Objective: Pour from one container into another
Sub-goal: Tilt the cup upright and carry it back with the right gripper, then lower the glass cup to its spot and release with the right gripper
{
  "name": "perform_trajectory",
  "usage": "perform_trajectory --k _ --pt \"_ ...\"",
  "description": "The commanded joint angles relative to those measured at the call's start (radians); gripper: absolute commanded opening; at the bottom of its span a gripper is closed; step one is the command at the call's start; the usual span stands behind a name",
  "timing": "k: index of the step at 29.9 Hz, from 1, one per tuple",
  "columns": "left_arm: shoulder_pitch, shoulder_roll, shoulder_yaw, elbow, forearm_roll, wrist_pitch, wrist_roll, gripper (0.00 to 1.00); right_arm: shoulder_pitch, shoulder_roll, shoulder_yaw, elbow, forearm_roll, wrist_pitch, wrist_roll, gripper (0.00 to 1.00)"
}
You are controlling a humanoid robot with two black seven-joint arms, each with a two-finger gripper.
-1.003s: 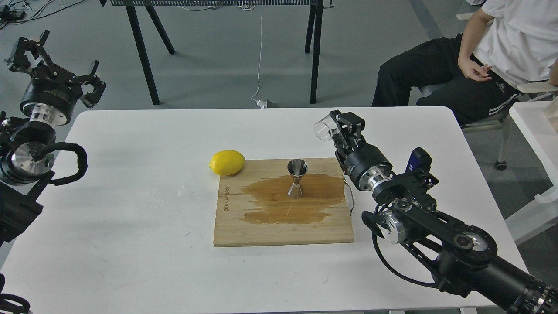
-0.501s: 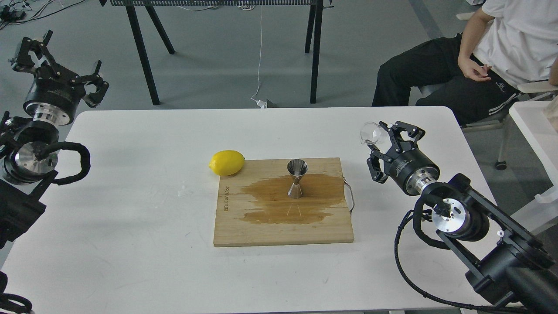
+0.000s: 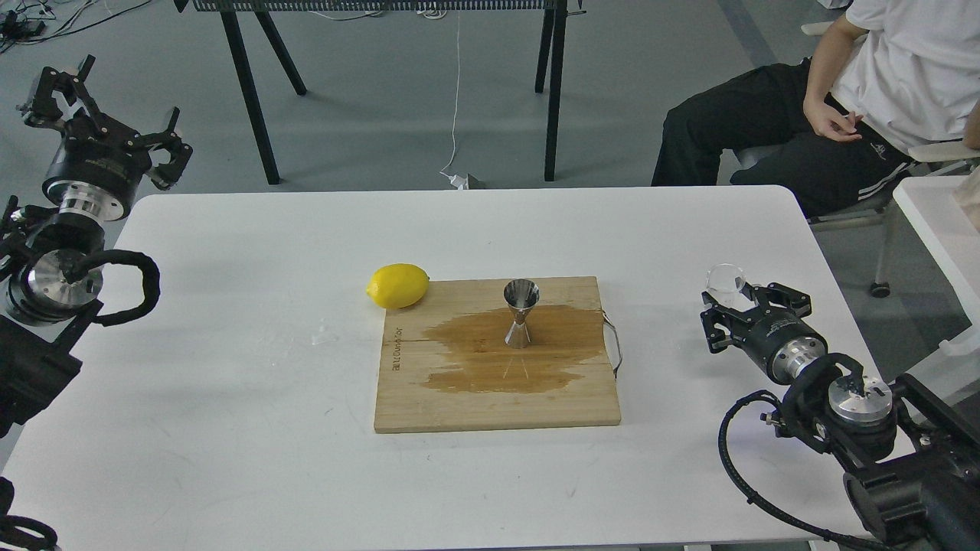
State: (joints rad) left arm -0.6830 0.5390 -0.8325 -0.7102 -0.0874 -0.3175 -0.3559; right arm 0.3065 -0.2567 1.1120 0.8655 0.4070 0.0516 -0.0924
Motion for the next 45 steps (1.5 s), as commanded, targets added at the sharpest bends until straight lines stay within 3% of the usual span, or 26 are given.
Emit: perform_trajectory --k 1,17,27,33,40,45 --pt "0.0 -0.002 0.0 0.0 0.0 0.001 0.0 1.0 0.0 0.039 0.009 -0.051 0.006 0.028 -0.013 0.39" --pt "-0.001 -0.02 0.001 0.002 0.001 0.001 0.0 1.0 0.01 0.1 0.025 -0.135 0.006 0.062 -0.013 0.41" --pt "0.0 -0.019 0.0 0.002 0.0 0.0 -0.001 1.0 0.0 0.1 0.028 -0.132 0.007 0.062 -0.013 0.49" --pt "0.0 -0.016 0.0 0.002 0.0 0.0 -0.001 1.0 0.0 0.1 0.028 -0.131 0.007 0.06 -0.013 0.6" --pt "0.0 -0.016 0.001 0.002 0.0 0.0 -0.001 1.0 0.0 0.1 0.029 -0.132 0.007 0.06 -0.013 0.61" --pt "-0.001 -0.017 0.001 0.0 0.0 0.0 -0.001 1.0 0.0 0.1 0.031 -0.134 0.007 0.059 -0.012 0.74"
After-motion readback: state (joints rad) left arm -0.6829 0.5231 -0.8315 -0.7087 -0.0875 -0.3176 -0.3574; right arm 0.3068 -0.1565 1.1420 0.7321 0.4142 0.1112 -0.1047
